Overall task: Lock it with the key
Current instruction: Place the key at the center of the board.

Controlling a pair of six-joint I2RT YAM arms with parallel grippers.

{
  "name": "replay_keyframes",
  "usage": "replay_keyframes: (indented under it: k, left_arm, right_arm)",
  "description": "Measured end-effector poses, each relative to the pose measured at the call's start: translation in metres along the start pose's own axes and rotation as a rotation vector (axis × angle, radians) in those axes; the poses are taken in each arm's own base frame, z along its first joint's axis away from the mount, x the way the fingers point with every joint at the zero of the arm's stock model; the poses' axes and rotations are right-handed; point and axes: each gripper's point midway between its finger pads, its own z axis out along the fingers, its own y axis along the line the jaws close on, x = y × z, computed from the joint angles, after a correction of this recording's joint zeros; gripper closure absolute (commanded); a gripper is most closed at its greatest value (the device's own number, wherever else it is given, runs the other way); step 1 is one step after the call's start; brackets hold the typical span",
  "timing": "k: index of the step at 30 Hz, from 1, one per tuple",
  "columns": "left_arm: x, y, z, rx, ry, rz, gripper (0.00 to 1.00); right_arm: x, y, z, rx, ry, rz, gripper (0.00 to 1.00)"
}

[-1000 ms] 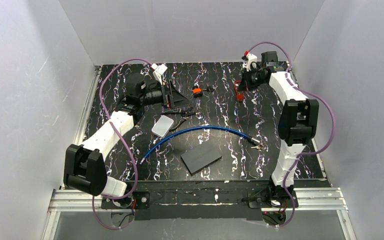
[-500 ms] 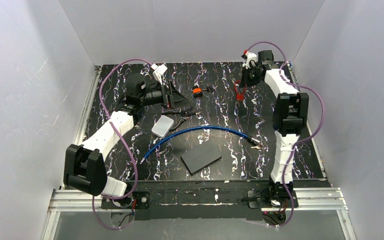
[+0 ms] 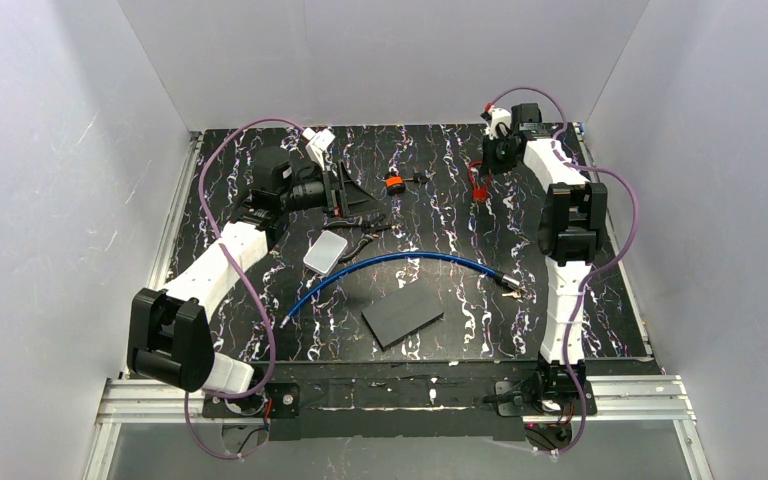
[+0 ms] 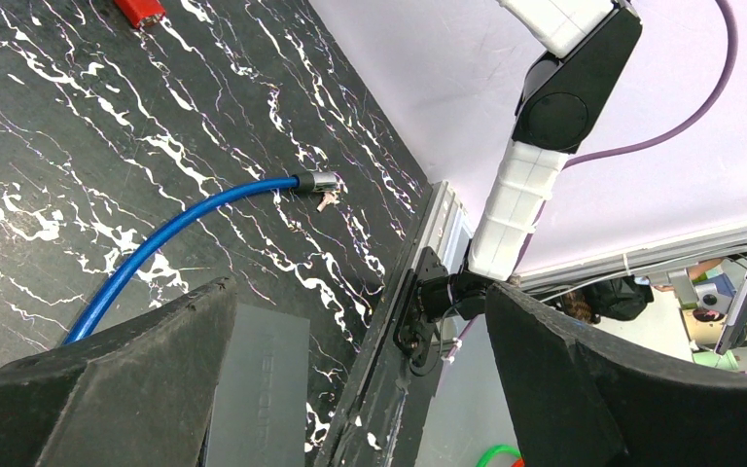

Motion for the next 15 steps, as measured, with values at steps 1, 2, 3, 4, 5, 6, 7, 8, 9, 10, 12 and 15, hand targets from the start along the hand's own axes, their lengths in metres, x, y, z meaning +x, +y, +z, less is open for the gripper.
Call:
replay_keyframes:
  k: [1, 2, 3, 4, 5, 6, 7, 8, 9, 10, 12, 15]
  left_arm:
    - [0.0000, 0.0000, 0.0000, 0.000, 0.000, 0.000, 0.02]
    - [0.0000, 0.0000, 0.0000, 0.000, 0.000, 0.000, 0.02]
    - [0.0001, 0.0000, 0.0000, 0.000, 0.000, 0.000, 0.02]
    - [0.0000, 0.0000, 0.0000, 0.000, 0.000, 0.000, 0.02]
    - [0.0001, 0.0000, 0.0000, 0.000, 0.000, 0.000, 0.02]
    - [0.0001, 0.0000, 0.0000, 0.000, 0.000, 0.000, 0.02]
    - [0.0001, 0.0000, 0.0000, 0.000, 0.000, 0.000, 0.02]
    - [0.0001, 0.0002, 0.0000, 0.000, 0.000, -0.001, 0.02]
    - [0.0001, 0.0002, 0.0000, 0.000, 0.000, 0.000, 0.02]
    - [0.0001, 0.0002, 0.0000, 0.000, 0.000, 0.000, 0.02]
    - [0.0002, 0.0003, 0.0001, 0.000, 0.001, -0.001, 0.02]
    - [0.0002, 0.0005, 0.0002, -0.001, 0.001, 0.000, 0.02]
  right_arm:
    - [0.0003, -0.0002, 0.0006, 0.001, 0.001, 0.002, 0.89]
    - [0.0009, -0.0004, 0.0011, 0.001, 0.002, 0.003, 0.88]
    - [0.0011, -0.0007, 0.0012, 0.002, 0.003, 0.003, 0.86]
    - [0.0012, -0.0010, 0.0014, 0.003, 0.004, 0.003, 0.84]
    - [0.0007, -0.0011, 0.0014, 0.004, 0.003, 0.003, 0.82]
    - [0.0001, -0.0014, 0.0013, 0.005, 0.002, 0.004, 0.78]
    - [-0.0005, -0.0016, 0.0011, 0.006, 0.001, 0.004, 0.76]
    - [-0.0007, -0.0016, 0.0010, 0.007, 0.000, 0.004, 0.75]
    - [-0.0011, -0.0015, 0.0009, 0.007, -0.001, 0.006, 0.74]
    - [-0.0014, -0.0015, 0.0008, 0.007, -0.001, 0.006, 0.74]
    - [-0.0013, -0.0013, 0.0008, 0.006, -0.001, 0.009, 0.72]
    - [-0.0024, -0.0011, 0.0003, 0.006, -0.003, 0.012, 0.71]
